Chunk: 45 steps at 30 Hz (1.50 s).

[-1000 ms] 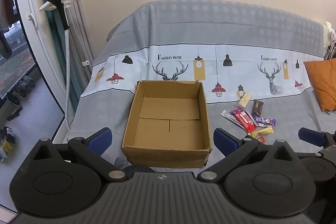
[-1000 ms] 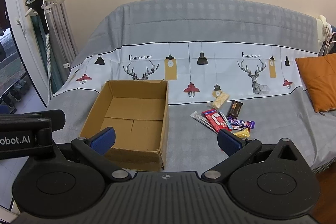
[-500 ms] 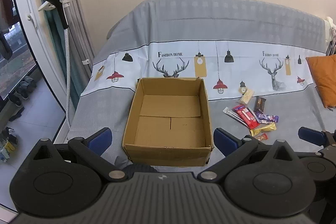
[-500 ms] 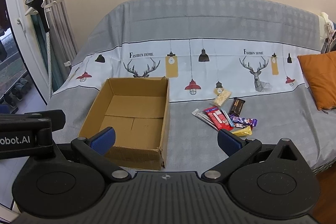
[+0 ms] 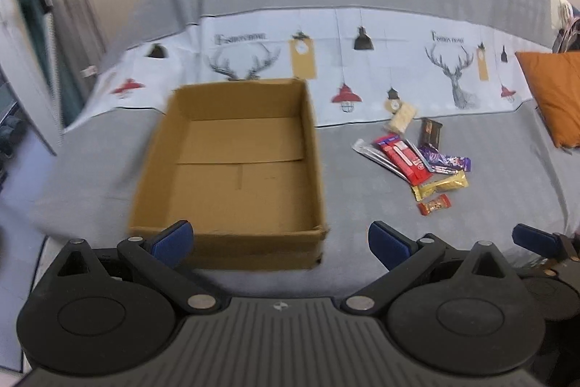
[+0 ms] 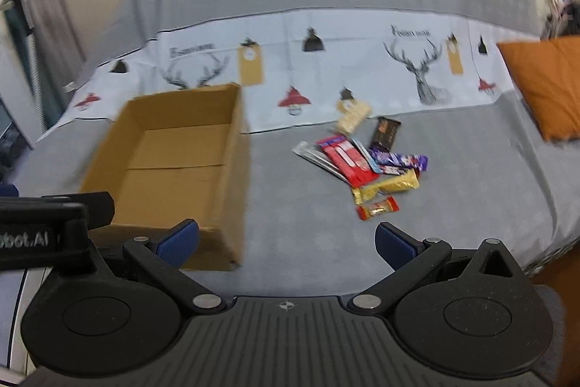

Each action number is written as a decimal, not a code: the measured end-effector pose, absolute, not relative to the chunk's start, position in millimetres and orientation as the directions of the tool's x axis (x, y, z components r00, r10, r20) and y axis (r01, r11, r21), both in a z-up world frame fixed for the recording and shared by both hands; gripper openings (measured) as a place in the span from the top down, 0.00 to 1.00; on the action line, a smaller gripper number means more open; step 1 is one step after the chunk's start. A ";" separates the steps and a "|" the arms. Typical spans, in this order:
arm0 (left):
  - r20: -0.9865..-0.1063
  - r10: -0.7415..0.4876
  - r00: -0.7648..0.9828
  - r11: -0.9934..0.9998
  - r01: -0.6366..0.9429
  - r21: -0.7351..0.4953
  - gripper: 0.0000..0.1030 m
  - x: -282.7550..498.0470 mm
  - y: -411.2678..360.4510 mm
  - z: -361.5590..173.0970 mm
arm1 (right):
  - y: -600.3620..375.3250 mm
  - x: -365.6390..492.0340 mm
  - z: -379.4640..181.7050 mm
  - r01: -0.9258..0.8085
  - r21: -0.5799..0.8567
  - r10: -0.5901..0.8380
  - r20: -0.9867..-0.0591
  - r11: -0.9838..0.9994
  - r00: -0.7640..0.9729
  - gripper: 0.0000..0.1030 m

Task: Organize snacks
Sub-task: 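Reach both tools to the snack pile and lower toward the bars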

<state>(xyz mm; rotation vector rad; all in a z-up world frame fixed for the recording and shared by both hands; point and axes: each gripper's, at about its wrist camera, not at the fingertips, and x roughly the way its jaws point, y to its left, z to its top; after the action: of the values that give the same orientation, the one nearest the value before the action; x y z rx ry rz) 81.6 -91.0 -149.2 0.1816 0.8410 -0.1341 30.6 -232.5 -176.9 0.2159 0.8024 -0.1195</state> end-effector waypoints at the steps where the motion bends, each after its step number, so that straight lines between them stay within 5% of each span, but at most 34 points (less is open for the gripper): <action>1: -0.740 -0.076 0.669 0.969 0.224 0.103 0.00 88.5 -101.6 -162.5 | -245.3 33.2 -191.8 0.198 0.161 -0.023 -0.715 0.967 0.698 0.01; 9: -0.814 -0.129 0.567 0.941 0.329 0.080 0.00 171.2 -187.3 -263.0 | -318.1 60.8 -277.9 0.192 0.035 -0.133 -0.599 0.981 0.790 0.00; 16: -0.807 -0.246 0.537 0.947 0.310 -0.083 0.00 256.9 -231.3 -329.2 | -421.8 128.9 -348.5 0.238 0.299 0.014 -0.648 0.924 0.762 0.03; 20: -0.798 -0.337 0.499 0.918 0.364 -0.160 0.02 296.0 -258.0 -354.9 | -456.1 159.2 -386.5 0.258 0.361 0.024 -0.620 0.896 0.784 0.17; 24: -0.829 -0.374 0.417 0.900 0.379 -0.215 0.32 333.5 -279.1 -388.3 | -482.8 176.4 -426.7 0.365 0.536 0.119 -0.668 0.761 0.734 0.29; 26: -0.820 -0.421 0.387 0.885 0.375 -0.278 0.38 347.2 -283.3 -398.8 | -481.0 184.1 -434.6 0.360 0.556 0.149 -0.672 0.749 0.726 0.30; 28: -0.812 -0.444 0.377 0.871 0.394 -0.293 0.46 354.3 -289.3 -405.7 | -472.7 192.6 -434.5 0.326 0.527 0.151 -0.673 0.785 0.724 0.46; 29: -0.807 -0.440 0.393 0.871 0.404 -0.278 0.57 355.2 -292.5 -406.5 | -469.3 197.5 -434.0 0.309 0.509 0.149 -0.674 0.803 0.723 0.60; 30: -0.804 -0.436 0.403 0.868 0.423 -0.259 0.80 356.2 -296.2 -408.0 | -467.9 201.9 -434.6 0.303 0.499 0.150 -0.680 0.812 0.718 0.63; 33: -0.799 -0.469 0.375 0.852 0.429 -0.299 0.92 359.2 -296.1 -406.4 | -471.2 207.0 -435.6 0.321 0.522 0.150 -0.673 0.790 0.724 0.74; 45: -0.798 -0.482 0.362 0.827 0.489 -0.278 0.94 337.2 -296.9 -380.8 | -477.7 189.1 -418.5 0.358 0.455 0.033 -0.653 0.815 0.757 0.81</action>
<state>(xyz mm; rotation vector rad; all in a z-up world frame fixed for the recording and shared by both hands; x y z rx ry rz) 337.2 -296.9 -380.8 0.0071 1.0242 -0.6251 189.1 -477.7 -418.5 0.6017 0.6983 -0.1892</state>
